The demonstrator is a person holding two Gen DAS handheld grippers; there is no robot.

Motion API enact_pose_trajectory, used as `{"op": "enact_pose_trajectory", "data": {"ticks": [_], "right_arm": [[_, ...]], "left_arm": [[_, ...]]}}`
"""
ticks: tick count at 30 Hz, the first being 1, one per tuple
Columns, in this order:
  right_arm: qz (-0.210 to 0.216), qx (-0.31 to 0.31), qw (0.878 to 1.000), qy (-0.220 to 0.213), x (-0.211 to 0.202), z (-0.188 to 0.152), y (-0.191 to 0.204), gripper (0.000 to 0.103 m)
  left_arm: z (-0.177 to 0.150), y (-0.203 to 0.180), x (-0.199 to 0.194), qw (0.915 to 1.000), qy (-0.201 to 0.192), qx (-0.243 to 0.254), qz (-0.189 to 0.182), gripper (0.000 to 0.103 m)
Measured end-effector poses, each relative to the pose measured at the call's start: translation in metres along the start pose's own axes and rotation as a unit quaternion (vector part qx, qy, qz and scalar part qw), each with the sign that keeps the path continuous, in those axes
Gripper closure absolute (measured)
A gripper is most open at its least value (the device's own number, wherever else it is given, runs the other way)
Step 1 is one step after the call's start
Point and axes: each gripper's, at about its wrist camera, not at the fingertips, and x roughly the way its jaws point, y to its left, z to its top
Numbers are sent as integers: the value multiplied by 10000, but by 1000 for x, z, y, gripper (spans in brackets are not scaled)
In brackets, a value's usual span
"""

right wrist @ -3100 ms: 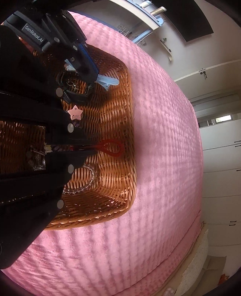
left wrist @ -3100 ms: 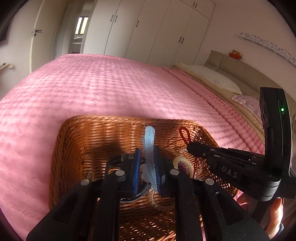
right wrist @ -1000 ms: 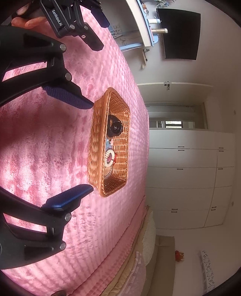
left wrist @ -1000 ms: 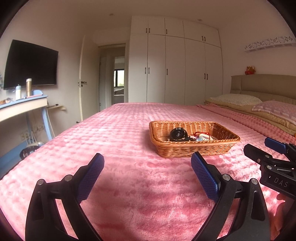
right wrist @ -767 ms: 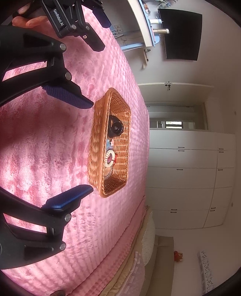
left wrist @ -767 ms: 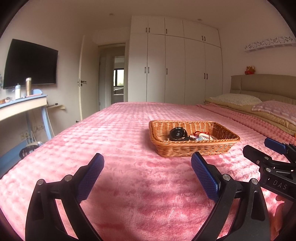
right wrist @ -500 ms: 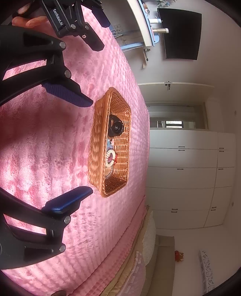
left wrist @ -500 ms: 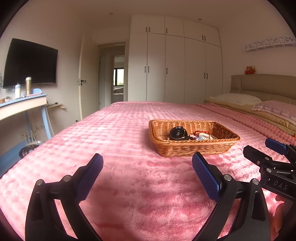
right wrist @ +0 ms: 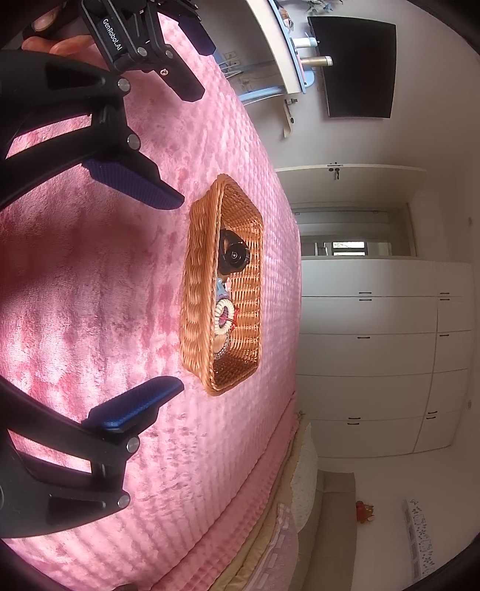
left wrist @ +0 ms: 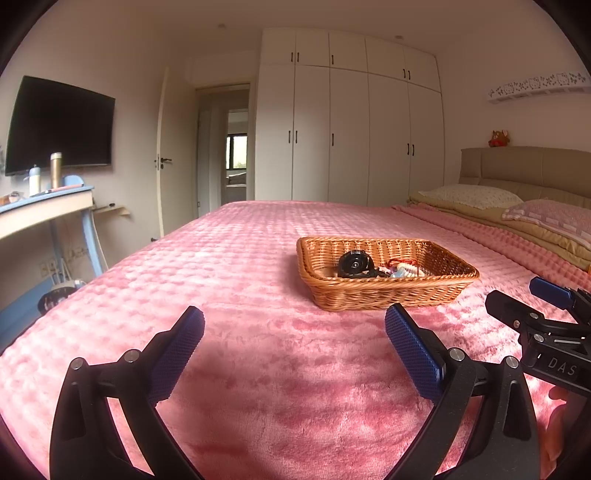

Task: Organize jewelry

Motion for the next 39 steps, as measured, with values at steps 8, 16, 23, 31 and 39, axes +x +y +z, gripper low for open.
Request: {"op": "enact_pose_trajectory", "data": {"ticks": [8,16,23,31,39], "right_arm": [[32,40,10000,20,1,0,-2,15],[30,38,10000,22,1,0,-2,15],[31,37,10000,21,1,0,-3,15],[34,31,10000,32,1,0,-3,15],[34,32,10000,34,1,0,-3,15]], "left_arm": [[-1,0,1,10000,13,-14,-5,8],[-2,0,2,10000,34,-16,-15,8],[-2,1,2,10000,39,-15,-16,8],[-2,1,2,10000,41,-16,-18,8],[-2,1,2,10000,44,-20,-18,8]]}}
